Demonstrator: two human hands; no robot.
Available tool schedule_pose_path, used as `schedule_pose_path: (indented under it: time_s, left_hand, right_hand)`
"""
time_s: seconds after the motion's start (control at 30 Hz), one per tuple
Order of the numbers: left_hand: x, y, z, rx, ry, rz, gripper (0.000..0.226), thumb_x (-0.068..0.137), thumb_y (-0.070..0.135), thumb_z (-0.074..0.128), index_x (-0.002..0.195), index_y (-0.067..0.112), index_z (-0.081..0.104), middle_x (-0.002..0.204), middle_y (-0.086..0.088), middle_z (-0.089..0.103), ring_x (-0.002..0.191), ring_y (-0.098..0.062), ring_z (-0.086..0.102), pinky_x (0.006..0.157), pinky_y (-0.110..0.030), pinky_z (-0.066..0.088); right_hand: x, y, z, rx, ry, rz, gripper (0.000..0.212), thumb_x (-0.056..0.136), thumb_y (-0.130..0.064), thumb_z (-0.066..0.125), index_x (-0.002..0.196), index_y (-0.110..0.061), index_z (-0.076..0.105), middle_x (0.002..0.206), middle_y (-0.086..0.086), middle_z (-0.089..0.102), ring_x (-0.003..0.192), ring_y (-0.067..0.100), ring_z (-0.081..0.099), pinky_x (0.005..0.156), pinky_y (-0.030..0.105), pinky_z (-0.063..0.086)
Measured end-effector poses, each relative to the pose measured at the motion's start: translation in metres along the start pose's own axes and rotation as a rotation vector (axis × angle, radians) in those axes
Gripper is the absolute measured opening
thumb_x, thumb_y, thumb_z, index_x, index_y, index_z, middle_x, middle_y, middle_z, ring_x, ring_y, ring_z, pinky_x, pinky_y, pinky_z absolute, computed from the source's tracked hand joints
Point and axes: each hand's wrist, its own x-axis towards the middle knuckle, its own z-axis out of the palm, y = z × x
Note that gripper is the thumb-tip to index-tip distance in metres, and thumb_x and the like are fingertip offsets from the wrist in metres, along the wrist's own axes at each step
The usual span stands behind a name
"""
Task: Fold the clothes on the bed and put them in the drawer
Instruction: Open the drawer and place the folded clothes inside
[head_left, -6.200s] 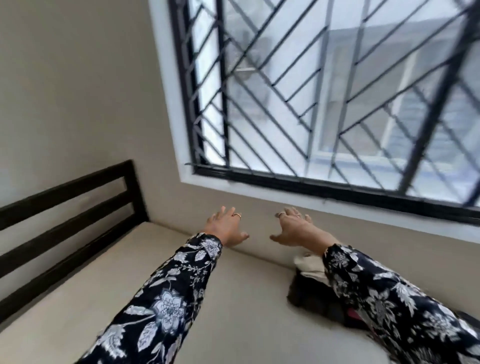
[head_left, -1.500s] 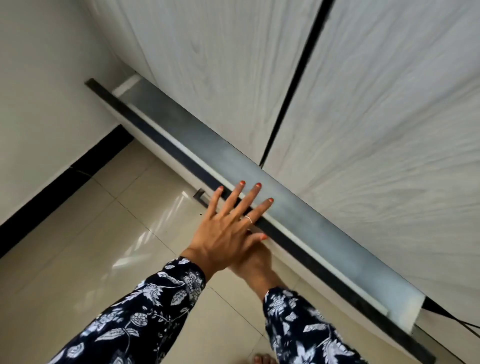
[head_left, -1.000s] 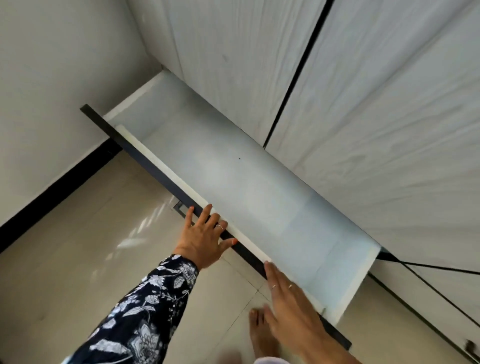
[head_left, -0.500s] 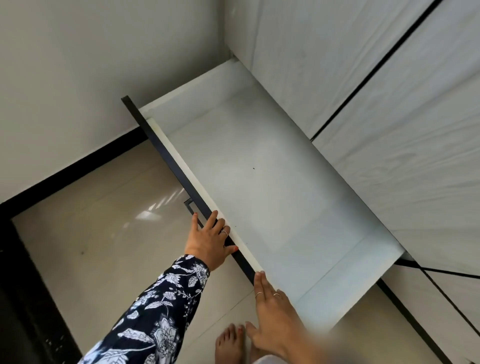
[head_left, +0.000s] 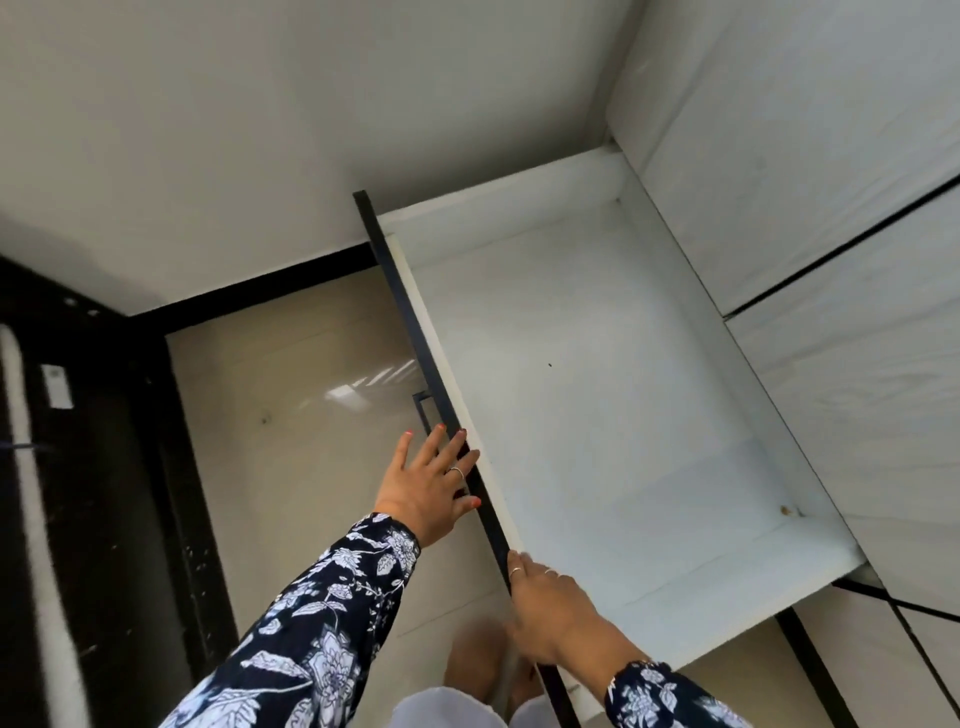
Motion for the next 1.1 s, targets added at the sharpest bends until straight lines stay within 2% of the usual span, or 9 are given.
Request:
schedule_pose_path:
  time_s: [0.1, 0.33, 0.43, 0.63, 0.83, 0.9, 0.97, 1.03, 1.1]
  left_hand:
    - [-0.032, -0.031, -0.007, -0.02, 0.057, -0.074, 0.063, 0.099, 0.055, 0.015, 0.152, 0.028, -0.008, 0.16, 0.002, -0.014, 0.146, -0.023, -0.019, 0.115, -0.051, -0.01]
    - [-0.147, -0.099, -0.012, -0.188, 0.166, -0.352, 0.064, 0.099, 0.055, 0.018, 0.154, 0.026, 0.002, 0.161, 0.002, -0.007, 0.148, -0.024, -0.012, 0.118, -0.049, -0.001]
    - [-0.203, -0.115, 0.001, -0.3, 0.192, -0.458, 0.063, 0.099, 0.055, 0.022, 0.153, 0.027, 0.007, 0.162, 0.004, -0.005, 0.148, -0.023, -0.011, 0.118, -0.048, -0.001]
    - [-0.311, -0.184, 0.06, -0.632, 0.271, -0.808, 0.062, 0.1, 0.053, 0.025, 0.153, 0.025, 0.012, 0.162, 0.004, -0.001, 0.148, -0.022, -0.009, 0.118, -0.046, -0.001]
    - [-0.369, -0.247, 0.131, -0.829, 0.224, -0.934, 0.063, 0.1, 0.053, 0.024, 0.153, 0.023, 0.011, 0.161, 0.002, -0.002, 0.148, -0.024, -0.008, 0.118, -0.047, -0.001]
    - [-0.383, -0.27, 0.149, -0.933, 0.25, -0.98, 0.063, 0.1, 0.053, 0.026, 0.153, 0.022, 0.013, 0.161, 0.0, 0.004, 0.148, -0.024, 0.0, 0.118, -0.045, 0.004]
    - [-0.394, -0.298, 0.163, -1.107, 0.352, -1.03, 0.062, 0.099, 0.049, 0.033, 0.151, 0.016, 0.021, 0.158, -0.007, 0.021, 0.144, -0.026, 0.02, 0.116, -0.042, 0.018]
    - [-0.4, -0.326, 0.172, -1.343, 0.489, -1.094, 0.057, 0.099, 0.042, 0.042, 0.144, 0.008, 0.034, 0.145, -0.014, 0.042, 0.133, -0.029, 0.041, 0.108, -0.037, 0.033]
    - [-0.404, -0.348, 0.175, -1.54, 0.562, -1.168, 0.047, 0.099, 0.036, 0.046, 0.134, 0.005, 0.047, 0.13, -0.015, 0.057, 0.122, -0.031, 0.051, 0.099, -0.032, 0.039]
  right_hand:
    - [0.0, -0.02, -0.025, -0.039, 0.039, -0.005, 0.064, 0.095, -0.021, 0.046, 0.152, -0.008, 0.017, 0.153, 0.014, 0.027, 0.133, 0.033, 0.038, 0.108, 0.042, 0.034]
    - [-0.036, -0.107, -0.089, -0.238, 0.154, -0.102, 0.049, 0.095, -0.021, 0.043, 0.142, -0.007, 0.037, 0.145, 0.013, 0.037, 0.129, 0.034, 0.044, 0.103, 0.042, 0.039]
    - [-0.057, -0.145, -0.102, -0.328, 0.144, -0.149, 0.047, 0.094, -0.022, 0.043, 0.139, -0.009, 0.04, 0.146, 0.011, 0.035, 0.131, 0.032, 0.042, 0.104, 0.041, 0.039]
    - [-0.072, -0.259, -0.125, -0.554, 0.196, -0.285, 0.046, 0.094, -0.027, 0.044, 0.137, -0.011, 0.042, 0.141, 0.01, 0.037, 0.129, 0.032, 0.043, 0.102, 0.041, 0.04]
    - [-0.053, -0.374, -0.133, -0.726, 0.23, -0.387, 0.047, 0.096, -0.029, 0.044, 0.139, -0.011, 0.041, 0.147, 0.011, 0.032, 0.131, 0.032, 0.04, 0.105, 0.041, 0.039]
    - [-0.047, -0.417, -0.135, -0.787, 0.259, -0.428, 0.048, 0.096, -0.028, 0.044, 0.14, -0.011, 0.039, 0.147, 0.011, 0.03, 0.132, 0.031, 0.039, 0.106, 0.041, 0.037]
    - [-0.039, -0.463, -0.14, -0.827, 0.307, -0.485, 0.05, 0.095, -0.026, 0.045, 0.141, -0.011, 0.036, 0.149, 0.011, 0.028, 0.135, 0.03, 0.036, 0.106, 0.041, 0.035]
    - [-0.03, -0.509, -0.147, -0.833, 0.375, -0.556, 0.05, 0.093, -0.025, 0.047, 0.14, -0.012, 0.035, 0.149, 0.011, 0.027, 0.135, 0.028, 0.035, 0.106, 0.041, 0.033]
    - [-0.023, -0.549, -0.156, -0.839, 0.436, -0.617, 0.05, 0.092, -0.027, 0.049, 0.139, -0.012, 0.036, 0.148, 0.01, 0.029, 0.135, 0.028, 0.035, 0.105, 0.041, 0.032]
